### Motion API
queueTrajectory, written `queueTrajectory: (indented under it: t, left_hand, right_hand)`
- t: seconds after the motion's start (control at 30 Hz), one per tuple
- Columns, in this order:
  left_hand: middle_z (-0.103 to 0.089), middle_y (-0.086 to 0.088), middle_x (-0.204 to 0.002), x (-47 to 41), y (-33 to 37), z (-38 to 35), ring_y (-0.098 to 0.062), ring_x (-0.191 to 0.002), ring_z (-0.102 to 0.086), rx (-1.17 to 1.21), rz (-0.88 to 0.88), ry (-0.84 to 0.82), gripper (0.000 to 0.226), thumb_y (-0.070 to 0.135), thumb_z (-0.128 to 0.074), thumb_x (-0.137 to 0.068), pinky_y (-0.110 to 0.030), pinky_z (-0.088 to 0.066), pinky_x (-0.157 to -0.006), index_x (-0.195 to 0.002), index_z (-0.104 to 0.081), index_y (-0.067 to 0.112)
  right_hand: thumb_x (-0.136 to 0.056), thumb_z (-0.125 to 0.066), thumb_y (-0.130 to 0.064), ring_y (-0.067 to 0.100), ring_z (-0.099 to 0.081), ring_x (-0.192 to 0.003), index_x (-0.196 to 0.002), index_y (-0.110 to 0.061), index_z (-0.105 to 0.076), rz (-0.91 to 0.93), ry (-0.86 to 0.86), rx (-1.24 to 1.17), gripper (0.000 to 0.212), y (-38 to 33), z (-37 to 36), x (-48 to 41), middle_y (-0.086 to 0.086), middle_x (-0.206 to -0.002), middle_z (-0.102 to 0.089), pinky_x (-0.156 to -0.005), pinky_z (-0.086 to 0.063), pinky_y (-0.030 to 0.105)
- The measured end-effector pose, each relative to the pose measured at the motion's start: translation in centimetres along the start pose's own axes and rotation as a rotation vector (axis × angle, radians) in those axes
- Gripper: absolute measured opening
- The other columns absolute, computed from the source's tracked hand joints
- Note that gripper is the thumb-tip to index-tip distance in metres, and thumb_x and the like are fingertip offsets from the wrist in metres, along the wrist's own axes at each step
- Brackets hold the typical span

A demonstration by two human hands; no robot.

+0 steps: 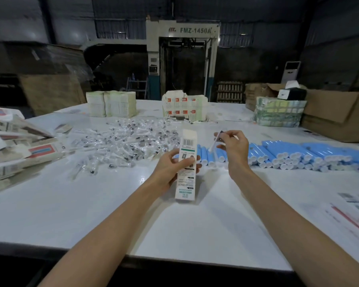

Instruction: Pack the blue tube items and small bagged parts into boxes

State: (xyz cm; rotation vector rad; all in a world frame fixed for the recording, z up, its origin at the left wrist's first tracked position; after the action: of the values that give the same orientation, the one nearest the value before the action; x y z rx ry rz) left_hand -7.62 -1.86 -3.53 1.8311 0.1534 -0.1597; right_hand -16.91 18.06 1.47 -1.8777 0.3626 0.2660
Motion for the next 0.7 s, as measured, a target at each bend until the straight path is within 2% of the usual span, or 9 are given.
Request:
queueTrajectory:
  t: [0.1, 0.17, 0.27, 0.37, 0.53, 0.6, 0.7]
  left_hand:
    - [-0.076, -0.021, -0.128, 0.3, -0.2, -0.8, -0.046, -0.114, -0.075, -0.038, 0.006, -0.052, 0.057, 0.011, -0.085, -0.092, -0.058, -0.061, -0.1, -0.142, -0.06, 0.009]
    - [-0.076, -0.022, -0.126, 0.4, -0.1, -0.9, -0.046, -0.113, -0.075, -0.042, 0.006, -0.055, 0.058, 0.013, -0.087, -0.09, -0.059, -0.06, -0.101, -0.141, -0.061, 0.01]
    - [-0.076, -0.024, -0.126, 0.4, 0.1, -1.0, -0.047, -0.113, -0.075, -0.037, -0.005, -0.06, 0.055, 0.01, -0.086, -0.091, -0.057, -0.061, -0.1, -0.14, -0.061, 0.009]
    - [-0.076, -0.024, -0.125, 0.6, 0.2, -1.3, -0.048, -0.114, -0.074, -0.04, -0.01, -0.065, 0.053, 0.008, -0.085, -0.092, -0.055, -0.061, -0.101, -0.14, -0.061, 0.008]
    - [-0.076, -0.026, -0.124, 0.6, 0.3, -1.3, -0.047, -0.114, -0.074, -0.047, -0.014, -0.074, 0.052, 0.007, -0.084, -0.092, -0.054, -0.061, -0.102, -0.139, -0.06, 0.009]
    - [-0.076, -0.025, -0.124, 0.6, 0.3, -1.3, -0.047, -0.113, -0.075, -0.051, -0.019, -0.069, 0.052, 0.007, -0.084, -0.092, -0.052, -0.062, -0.1, -0.139, -0.061, 0.009]
    - [-0.076, -0.025, -0.124, 0.3, 0.3, -1.0, -0.048, -0.113, -0.074, -0.072, -0.031, -0.047, 0.05, 0.01, -0.085, -0.092, -0.056, -0.06, -0.101, -0.137, -0.062, 0.01]
  right_hand:
    - [-0.096, -0.069, -0.006, 0.022, -0.075, -0.081, -0.104, -0.01, -0.057, 0.1, -0.019, -0.091, 0.015, -3.1, -0.9, -0.1, 0.015, -0.094, -0.08, -0.073, -0.059, 0.031]
    - [-0.095, -0.071, -0.01, 0.023, -0.076, -0.085, -0.114, -0.016, -0.054, 0.159, -0.059, -0.126, 0.025, -5.2, -2.0, 0.2, 0.014, -0.095, -0.08, -0.08, -0.061, 0.031]
    - [-0.097, -0.07, -0.013, 0.022, -0.076, -0.083, -0.121, -0.019, -0.058, 0.256, -0.129, -0.016, 0.027, -7.2, -4.1, 0.6, 0.008, -0.094, -0.081, -0.081, -0.062, 0.031]
    - [-0.098, -0.068, -0.01, 0.018, -0.073, -0.073, -0.113, -0.012, -0.064, 0.297, -0.156, 0.141, 0.016, -7.6, -5.7, 1.0, 0.006, -0.088, -0.08, -0.079, -0.063, 0.035]
    - [-0.096, -0.067, -0.004, 0.019, -0.073, -0.069, -0.1, -0.008, -0.065, 0.26, -0.249, 0.283, 0.006, -6.6, -6.7, 1.5, 0.007, -0.081, -0.078, -0.073, -0.063, 0.032]
    - [-0.095, -0.068, -0.005, 0.017, -0.074, -0.073, -0.098, -0.009, -0.066, 0.249, -0.296, 0.348, 0.006, -6.2, -7.0, 1.7, 0.005, -0.082, -0.078, -0.073, -0.063, 0.03]
    - [-0.09, -0.071, -0.01, 0.006, -0.069, -0.086, -0.095, -0.016, -0.07, 0.309, -0.381, 0.546, 0.008, -5.9, -7.3, 1.9, -0.006, -0.092, -0.075, -0.075, -0.058, 0.022]
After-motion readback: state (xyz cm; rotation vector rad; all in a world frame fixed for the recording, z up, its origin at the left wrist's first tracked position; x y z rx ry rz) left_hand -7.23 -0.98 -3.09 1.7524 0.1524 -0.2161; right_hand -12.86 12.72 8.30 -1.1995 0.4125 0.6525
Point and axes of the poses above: each hand's wrist, its own x-axis away from the middle knuckle, its own z-axis out of the back of the hand, y = z × x, the point moved 6 cm from there along -x, towards the middle knuckle
